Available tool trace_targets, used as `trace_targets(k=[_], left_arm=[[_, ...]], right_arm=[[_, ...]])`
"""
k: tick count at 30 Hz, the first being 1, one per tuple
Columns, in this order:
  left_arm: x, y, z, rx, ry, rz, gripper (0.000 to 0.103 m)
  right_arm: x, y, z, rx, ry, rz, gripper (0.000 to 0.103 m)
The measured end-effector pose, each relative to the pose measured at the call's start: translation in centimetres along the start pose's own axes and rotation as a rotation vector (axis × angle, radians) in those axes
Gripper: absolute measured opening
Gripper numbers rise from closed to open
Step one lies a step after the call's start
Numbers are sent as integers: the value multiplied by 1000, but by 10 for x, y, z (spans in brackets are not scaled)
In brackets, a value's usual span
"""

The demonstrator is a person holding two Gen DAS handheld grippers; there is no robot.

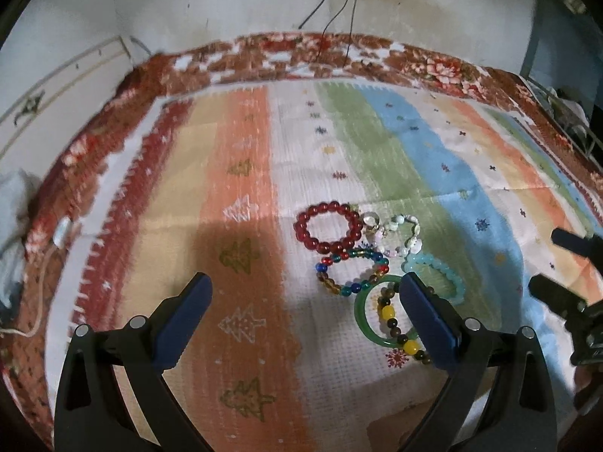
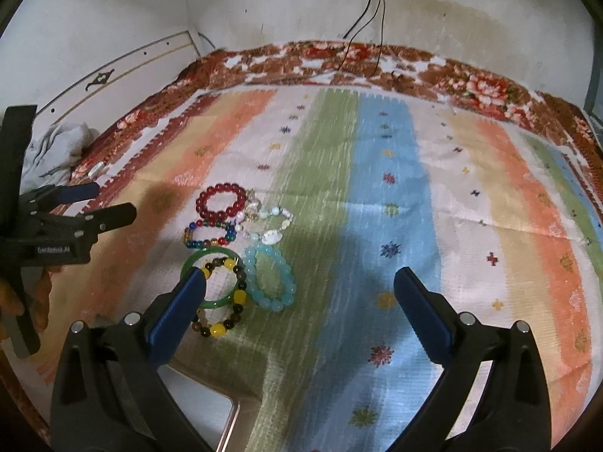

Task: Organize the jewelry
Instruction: 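Grasp the multicolour bead bracelet with the left tool while the right tool grasps the aqua bracelet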

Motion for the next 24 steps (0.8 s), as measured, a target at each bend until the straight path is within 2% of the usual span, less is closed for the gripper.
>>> trace_targets(k=[6,12,22,24], left_arm=[[16,-1,-7,-21,-12,-50,97],[42,-5,-17,-80,-18,-156,97],[61,1,-24,-135,-52,-210,96],[64,1,-23,-133,-56,-221,91]], right_arm=[[17,1,-2,1,8,-56,98],[34,1,-6,-14,2,-119,98],[60,-3,-8,-9,11,-233,98],[64,-3,-10,-2,24,-253,98]])
Point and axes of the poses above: each gripper's, at about its wrist camera, not at the fingertips, and x roughly the way its jaws point, z to its right, y to its top, the point moved 5 cm from there along x, roughly the way its jaws point, and after that the axes turned 14 degrees about -y, right-handed, at the moved point
